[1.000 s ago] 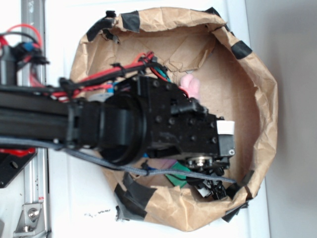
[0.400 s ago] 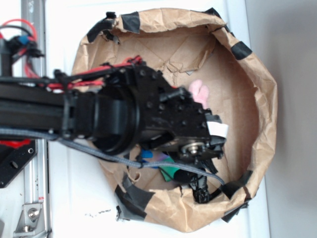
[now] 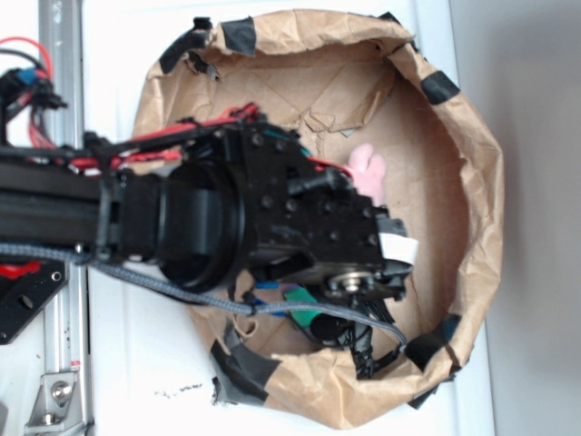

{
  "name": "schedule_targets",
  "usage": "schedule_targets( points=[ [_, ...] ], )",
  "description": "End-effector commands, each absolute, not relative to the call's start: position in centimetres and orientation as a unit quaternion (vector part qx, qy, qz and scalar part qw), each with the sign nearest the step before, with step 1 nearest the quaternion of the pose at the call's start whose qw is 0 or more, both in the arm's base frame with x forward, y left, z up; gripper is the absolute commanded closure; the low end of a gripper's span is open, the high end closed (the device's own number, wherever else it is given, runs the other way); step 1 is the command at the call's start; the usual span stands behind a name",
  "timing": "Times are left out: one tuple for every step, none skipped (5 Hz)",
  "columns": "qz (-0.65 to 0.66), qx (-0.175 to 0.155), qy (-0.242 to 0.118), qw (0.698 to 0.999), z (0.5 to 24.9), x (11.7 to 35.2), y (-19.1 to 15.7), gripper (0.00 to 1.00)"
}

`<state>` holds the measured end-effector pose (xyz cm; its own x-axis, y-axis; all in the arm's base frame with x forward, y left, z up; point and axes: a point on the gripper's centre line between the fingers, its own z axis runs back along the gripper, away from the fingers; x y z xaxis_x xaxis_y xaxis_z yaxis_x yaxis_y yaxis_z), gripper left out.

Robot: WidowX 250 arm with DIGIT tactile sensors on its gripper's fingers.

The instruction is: Grab the green block.

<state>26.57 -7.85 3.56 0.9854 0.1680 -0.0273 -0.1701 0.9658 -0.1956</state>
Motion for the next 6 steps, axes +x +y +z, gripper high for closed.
schedule_targets(
  points=[
    [0.054, -0.038, -0.018, 0.998, 15.5, 26.2, 0.0, 1.0],
    [0.015, -0.02, -0.064, 0.998, 20.7, 25.2, 2.0, 1.0],
    [-0.019, -0.032, -0.085, 0.996, 22.8, 24.5, 1.6, 1.0],
    [-0.034, -0.032, -0.084, 0.995, 22.8, 24.3, 0.5, 1.0],
    [-0.039, -0.034, -0.075, 0.996, 22.0, 24.3, 0.1, 1.0],
    [-0.036, -0.038, -0.067, 0.996, 21.2, 24.7, -0.1, 1.0]
  ],
)
